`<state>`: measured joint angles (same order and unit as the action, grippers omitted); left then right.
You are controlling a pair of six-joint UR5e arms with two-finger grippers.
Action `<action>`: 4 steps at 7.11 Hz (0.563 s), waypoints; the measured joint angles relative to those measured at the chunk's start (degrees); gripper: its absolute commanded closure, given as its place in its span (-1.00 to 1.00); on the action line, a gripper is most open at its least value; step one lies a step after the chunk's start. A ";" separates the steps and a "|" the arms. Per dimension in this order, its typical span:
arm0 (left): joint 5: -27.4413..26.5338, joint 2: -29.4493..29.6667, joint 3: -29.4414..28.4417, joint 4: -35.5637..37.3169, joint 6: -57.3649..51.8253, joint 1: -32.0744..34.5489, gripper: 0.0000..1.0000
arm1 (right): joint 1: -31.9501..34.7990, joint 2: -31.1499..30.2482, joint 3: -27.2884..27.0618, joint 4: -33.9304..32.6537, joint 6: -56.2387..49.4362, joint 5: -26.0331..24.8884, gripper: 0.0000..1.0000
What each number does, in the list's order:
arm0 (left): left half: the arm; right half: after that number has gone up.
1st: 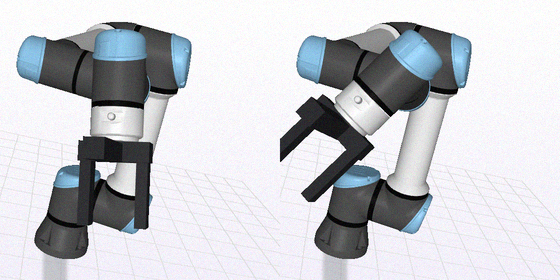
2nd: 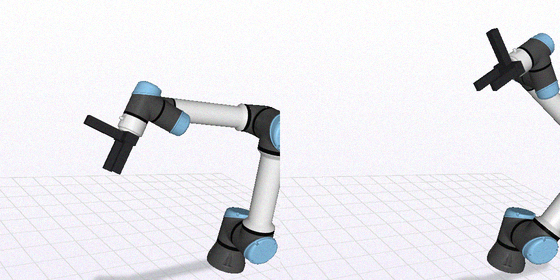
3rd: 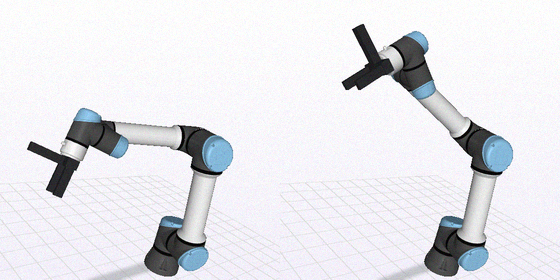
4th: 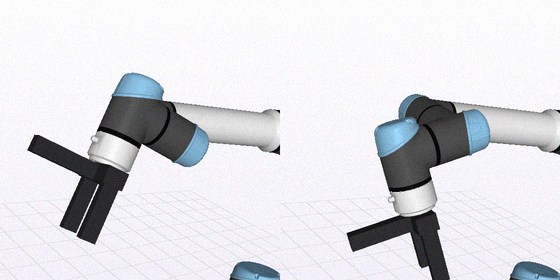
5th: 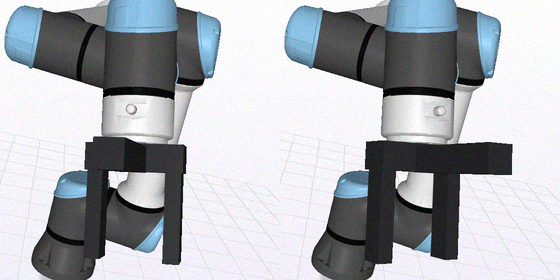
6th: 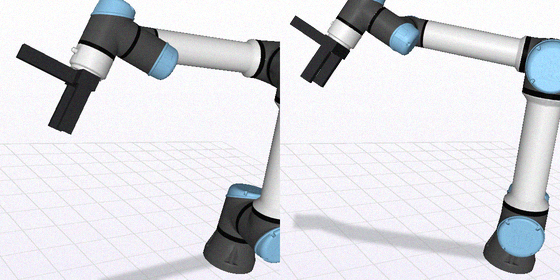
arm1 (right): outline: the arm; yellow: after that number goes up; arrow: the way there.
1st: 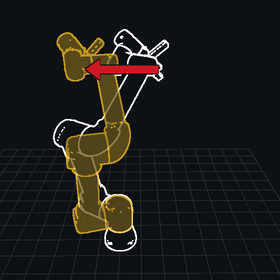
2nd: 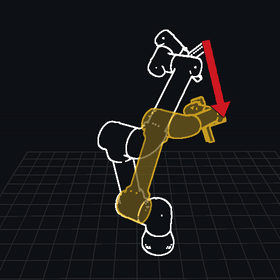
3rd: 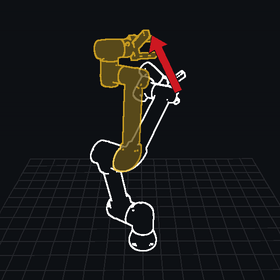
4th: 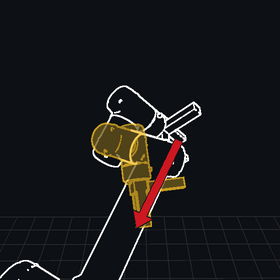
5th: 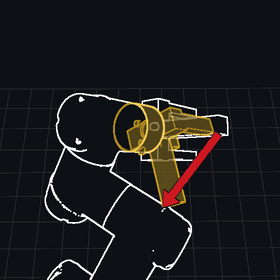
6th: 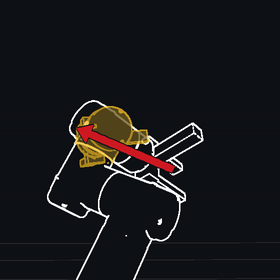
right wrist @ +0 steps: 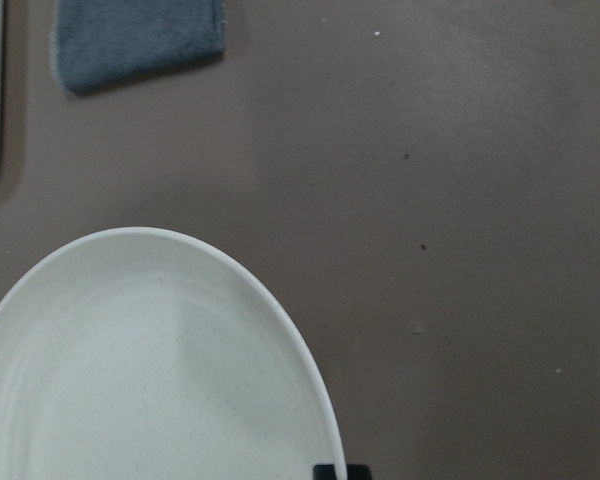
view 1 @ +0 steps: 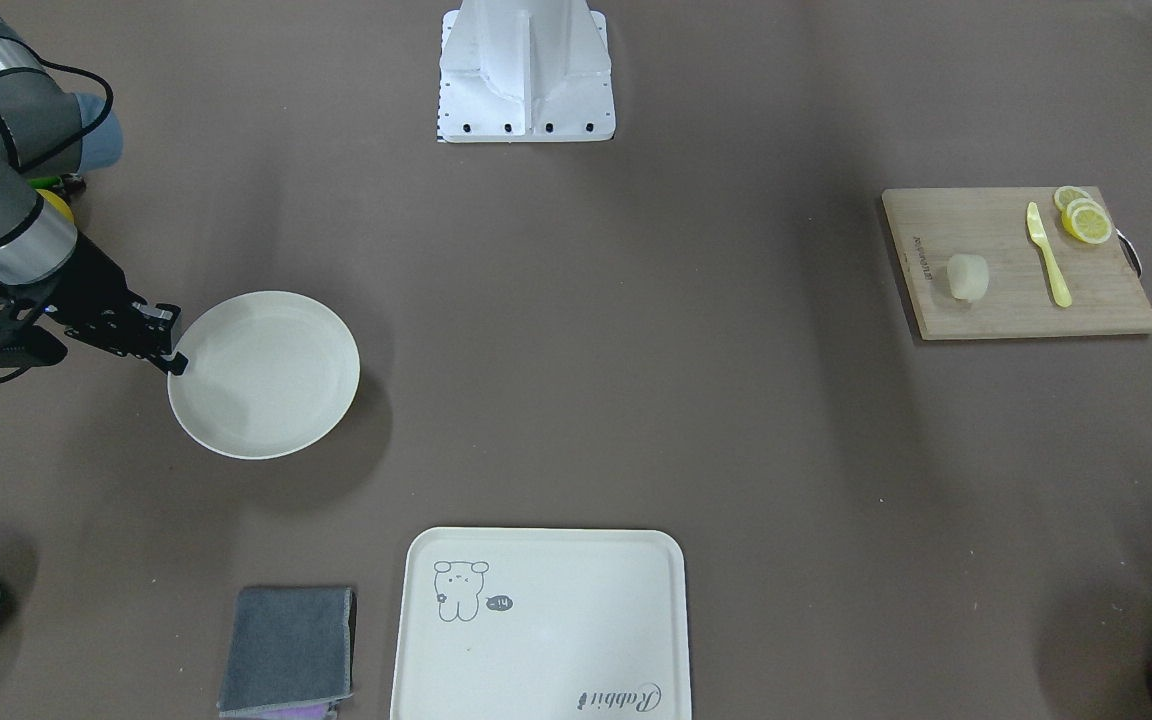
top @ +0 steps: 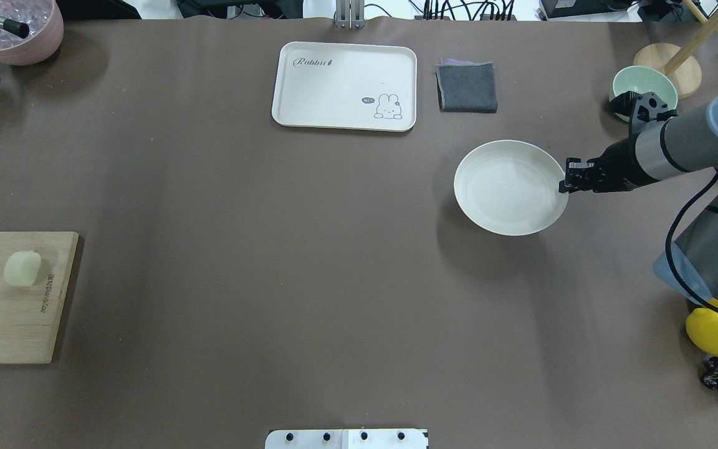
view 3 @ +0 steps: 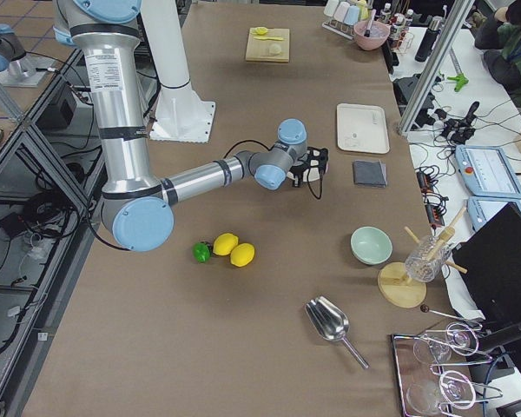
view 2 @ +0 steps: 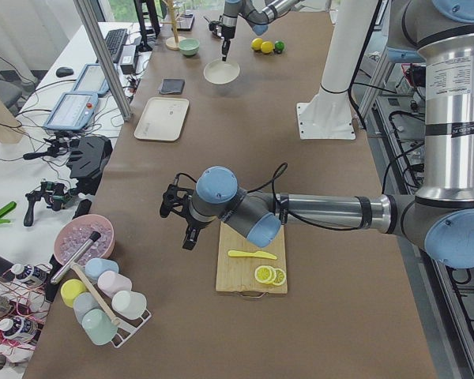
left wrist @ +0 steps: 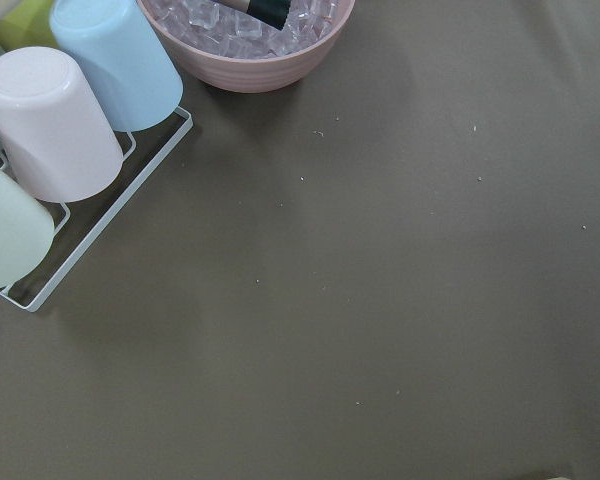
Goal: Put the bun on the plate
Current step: 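Grip the plate rim and slide it toward the table centre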
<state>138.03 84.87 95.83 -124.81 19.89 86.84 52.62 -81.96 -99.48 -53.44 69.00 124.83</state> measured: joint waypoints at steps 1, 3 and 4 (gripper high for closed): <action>0.17 0.05 0.20 0.00 0.81 -0.39 -0.96 | 0.91 1.21 -1.78 0.02 3.01 2.42 1.00; 0.07 0.40 1.22 -3.36 9.77 -4.19 -0.96 | -2.30 4.74 -4.91 0.02 11.70 1.72 1.00; -1.66 0.35 1.49 -7.44 16.21 -7.86 -0.96 | -6.27 5.37 -6.72 -0.02 14.69 -2.14 1.00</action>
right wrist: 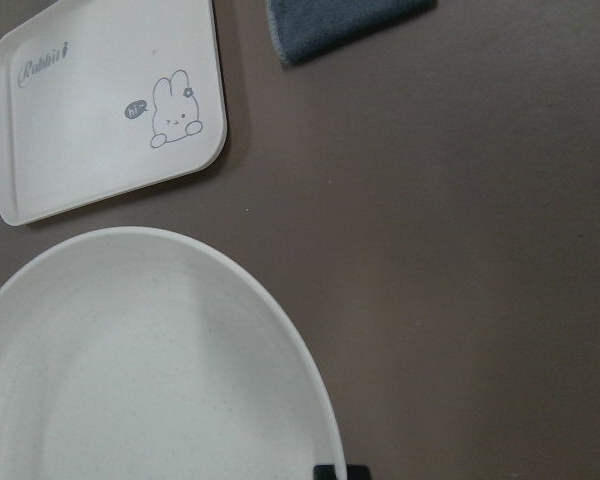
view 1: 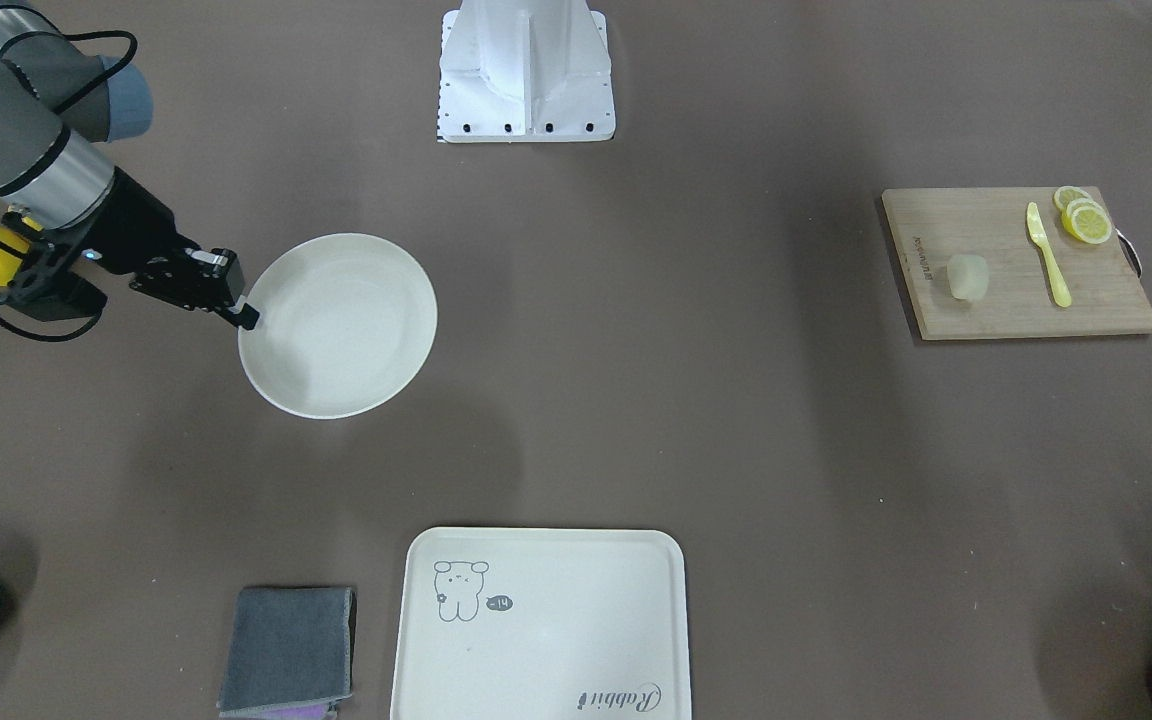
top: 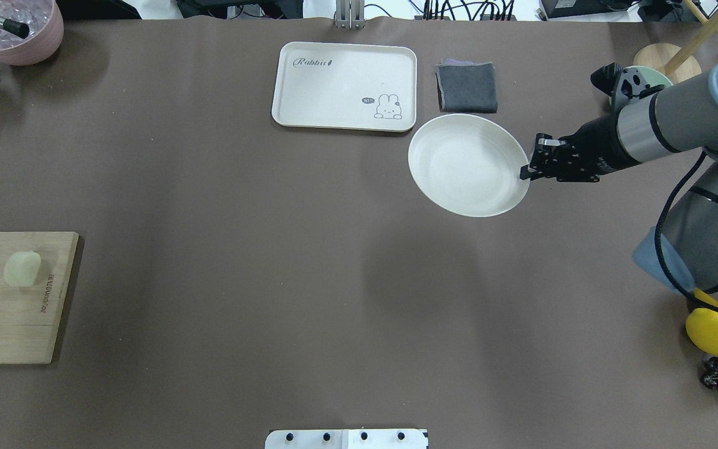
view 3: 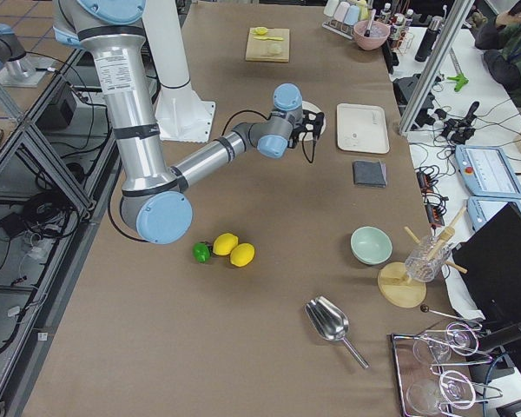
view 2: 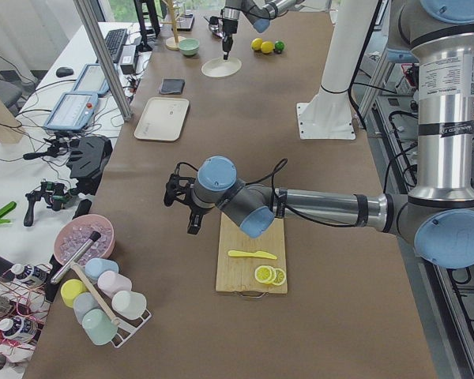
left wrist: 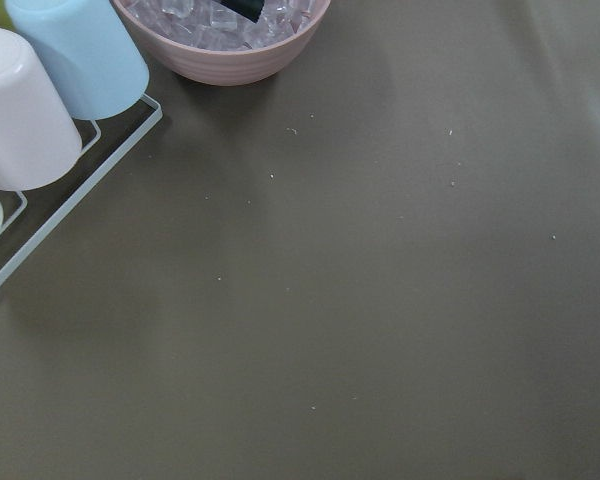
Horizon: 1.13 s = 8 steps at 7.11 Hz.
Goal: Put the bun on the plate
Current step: 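Grip the plate rim and slide it toward the table centre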
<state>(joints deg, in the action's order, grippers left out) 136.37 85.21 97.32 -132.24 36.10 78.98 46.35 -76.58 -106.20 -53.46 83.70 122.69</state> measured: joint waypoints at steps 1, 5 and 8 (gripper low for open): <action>-3.96 -0.42 0.34 -2.87 3.95 -4.15 -0.96 | -4.95 0.61 -1.41 -0.08 2.76 -5.65 1.00; -17.97 -1.75 1.62 -4.80 11.01 -17.15 -0.96 | -20.27 2.86 -1.43 -0.77 5.39 -23.98 1.00; -19.45 -4.63 3.21 -4.91 12.08 -19.24 -0.96 | -23.51 8.34 2.50 -3.36 5.34 -28.20 1.00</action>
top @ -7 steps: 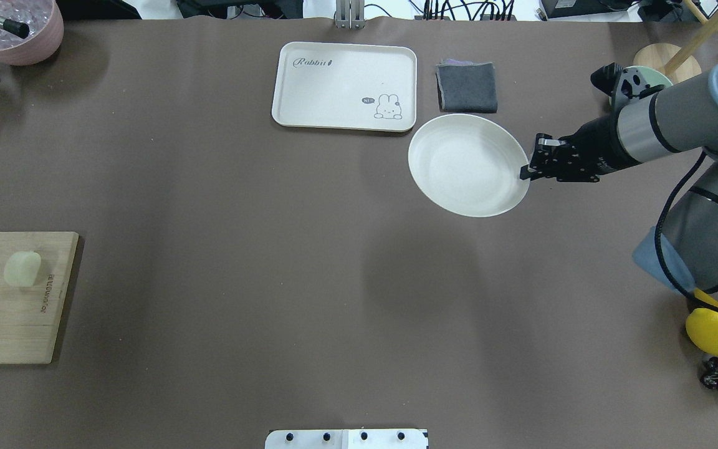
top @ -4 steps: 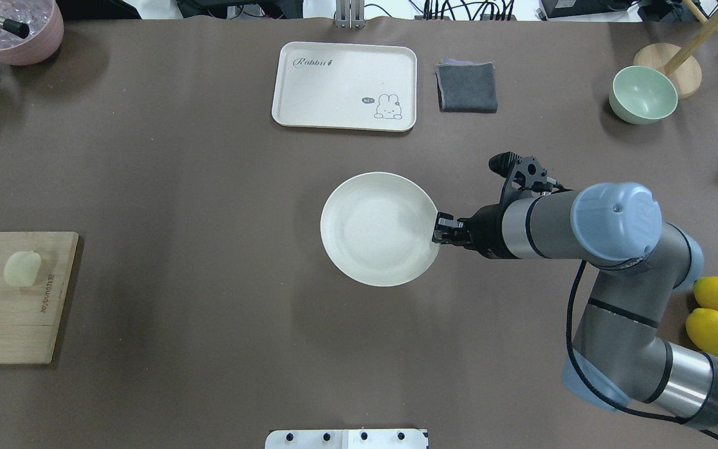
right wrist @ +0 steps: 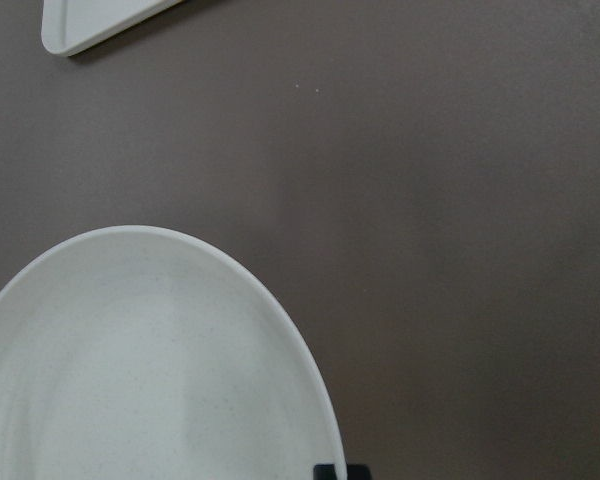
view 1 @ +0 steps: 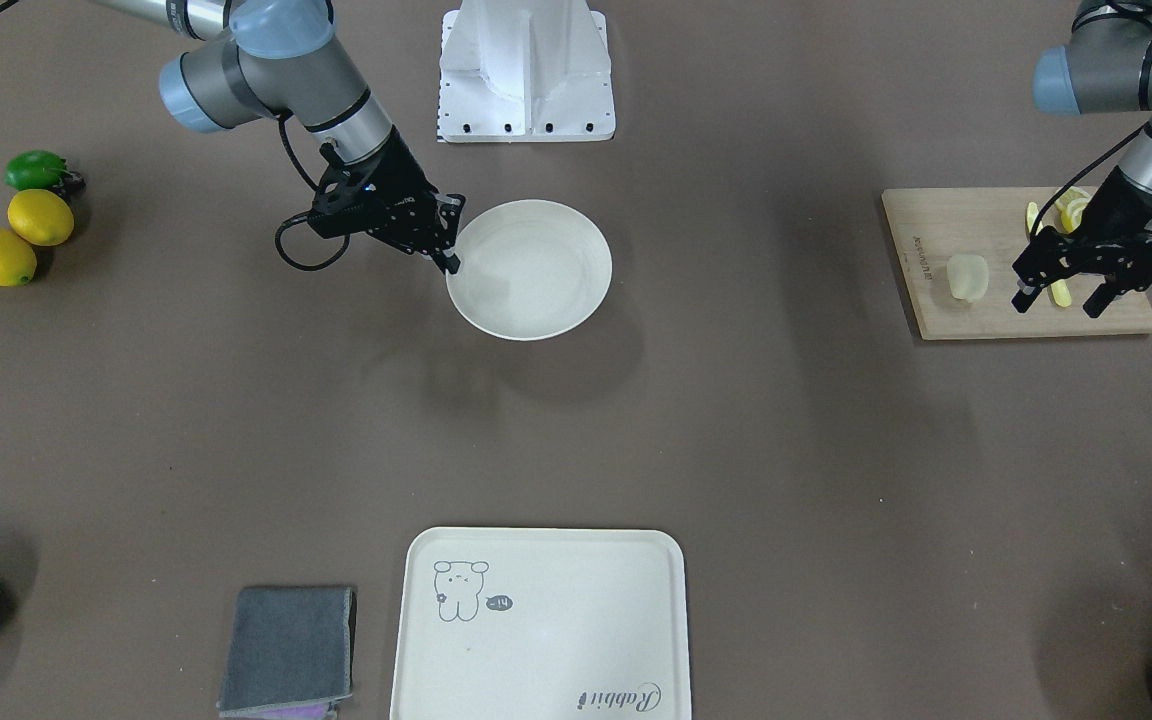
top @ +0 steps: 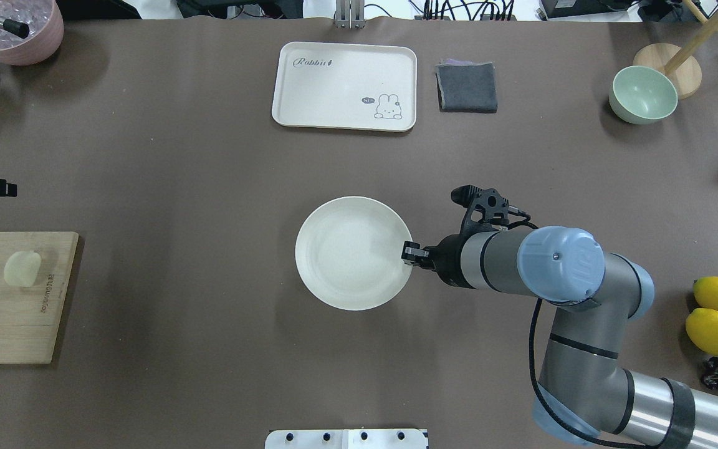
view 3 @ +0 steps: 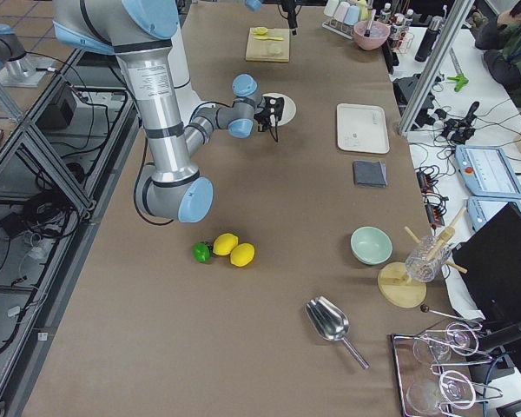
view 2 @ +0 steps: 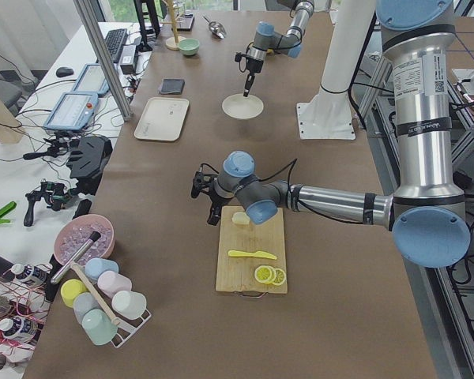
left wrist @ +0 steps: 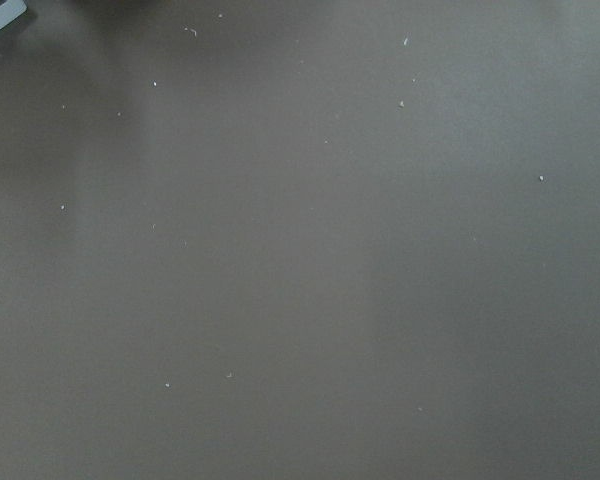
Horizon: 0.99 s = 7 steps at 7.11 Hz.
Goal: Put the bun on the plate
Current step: 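Grip the plate rim and slide it toward the table centre, then release the plate and withdraw the right gripper while the left reaches for the bun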
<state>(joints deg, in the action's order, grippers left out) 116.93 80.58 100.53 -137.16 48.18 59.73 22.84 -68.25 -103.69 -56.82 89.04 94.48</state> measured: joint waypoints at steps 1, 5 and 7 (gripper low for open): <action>0.15 -1.12 0.63 -0.37 0.04 -0.18 -0.96 | 0.14 1.31 0.94 -0.83 -0.17 -0.32 1.00; -0.24 -3.82 1.79 -2.10 1.46 -3.60 -0.96 | 2.29 4.70 6.35 -0.92 -0.71 -0.55 1.00; -2.42 -5.62 3.15 -2.30 2.74 -7.65 -0.95 | 2.37 5.09 7.52 -0.67 -0.77 -1.25 1.00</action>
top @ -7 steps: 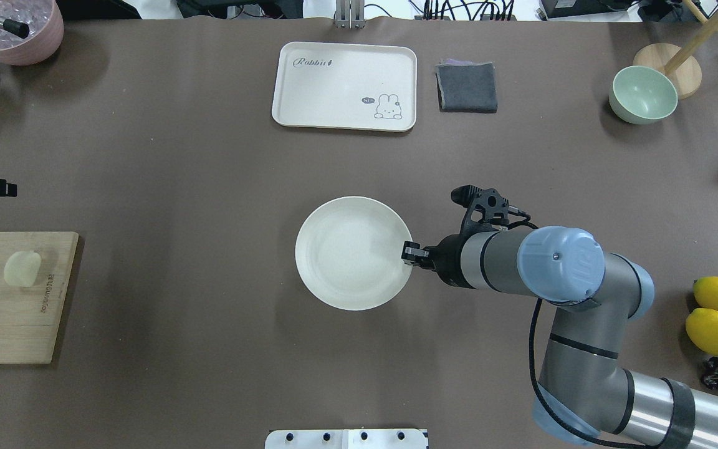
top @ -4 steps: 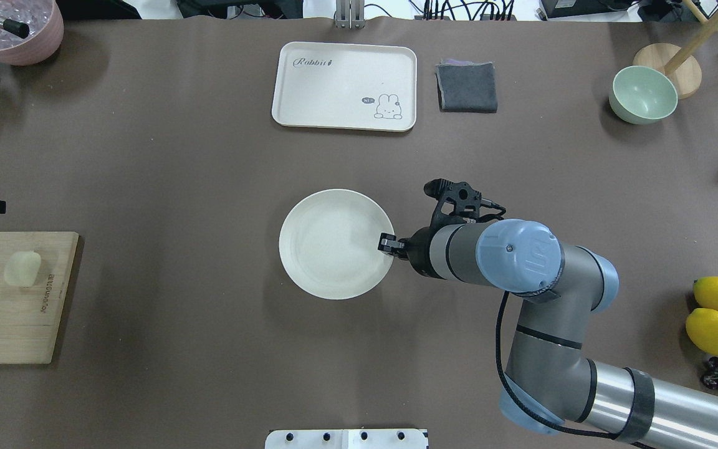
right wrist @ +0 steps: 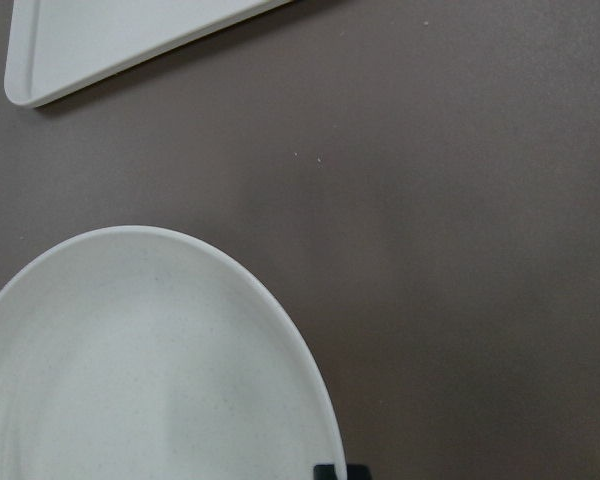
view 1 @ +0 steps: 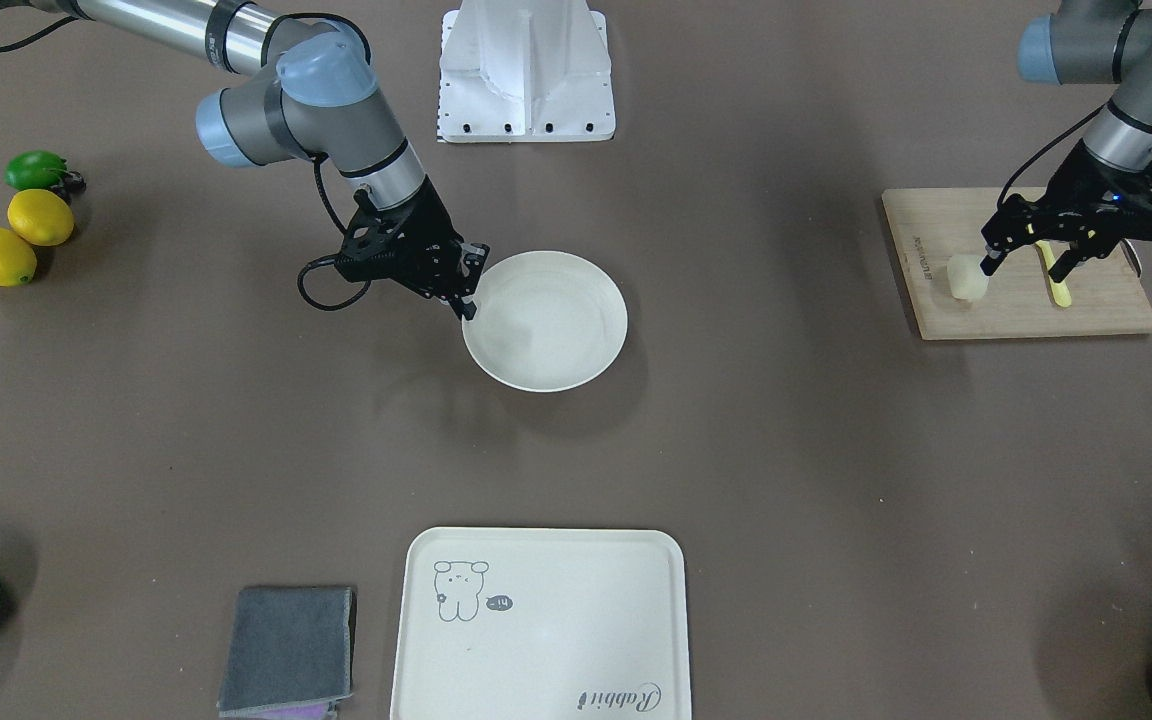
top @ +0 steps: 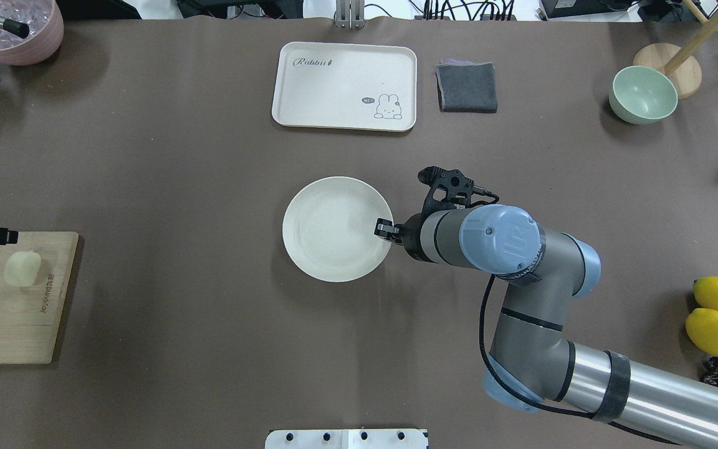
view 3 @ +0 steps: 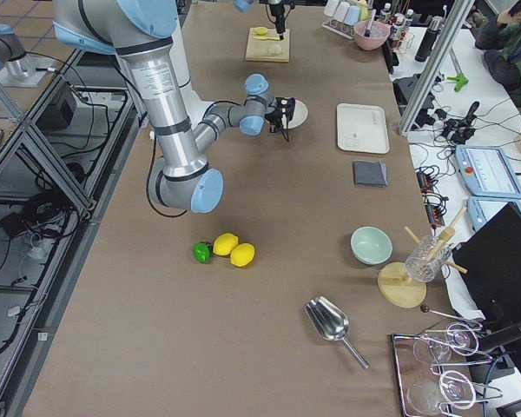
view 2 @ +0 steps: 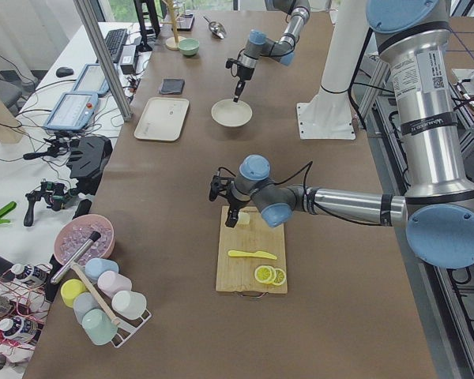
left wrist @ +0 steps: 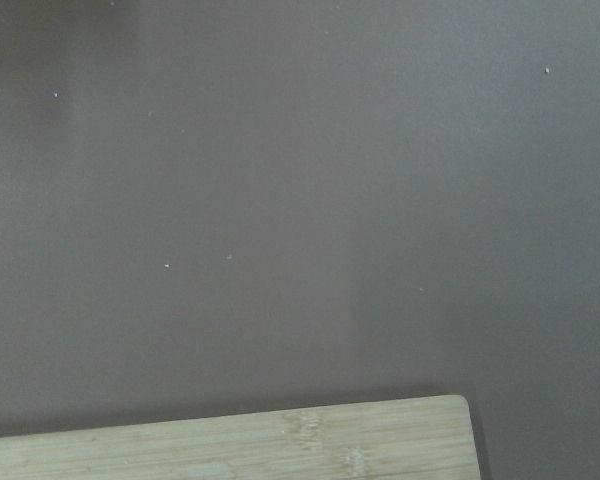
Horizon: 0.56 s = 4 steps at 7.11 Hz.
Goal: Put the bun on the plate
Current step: 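Release the plate and withdraw the right gripper while the left reaches for the bun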
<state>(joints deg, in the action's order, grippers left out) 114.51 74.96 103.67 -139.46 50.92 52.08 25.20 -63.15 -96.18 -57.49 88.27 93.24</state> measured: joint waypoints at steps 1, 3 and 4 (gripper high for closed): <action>-1.13 -0.42 0.34 0.00 0.98 -2.13 -0.95 | 0.01 0.06 0.44 0.14 -0.02 -0.59 0.96; -2.58 -0.65 0.41 0.05 1.71 -4.51 -0.95 | 0.09 0.28 0.69 0.24 0.15 -1.21 -0.06; -2.86 -0.68 0.31 0.06 1.78 -4.83 -0.94 | 0.14 0.54 0.77 0.17 0.36 -1.28 -0.20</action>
<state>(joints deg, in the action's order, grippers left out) 111.65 74.28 103.98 -139.40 52.70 47.26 25.34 -62.61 -95.41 -57.32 88.63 91.96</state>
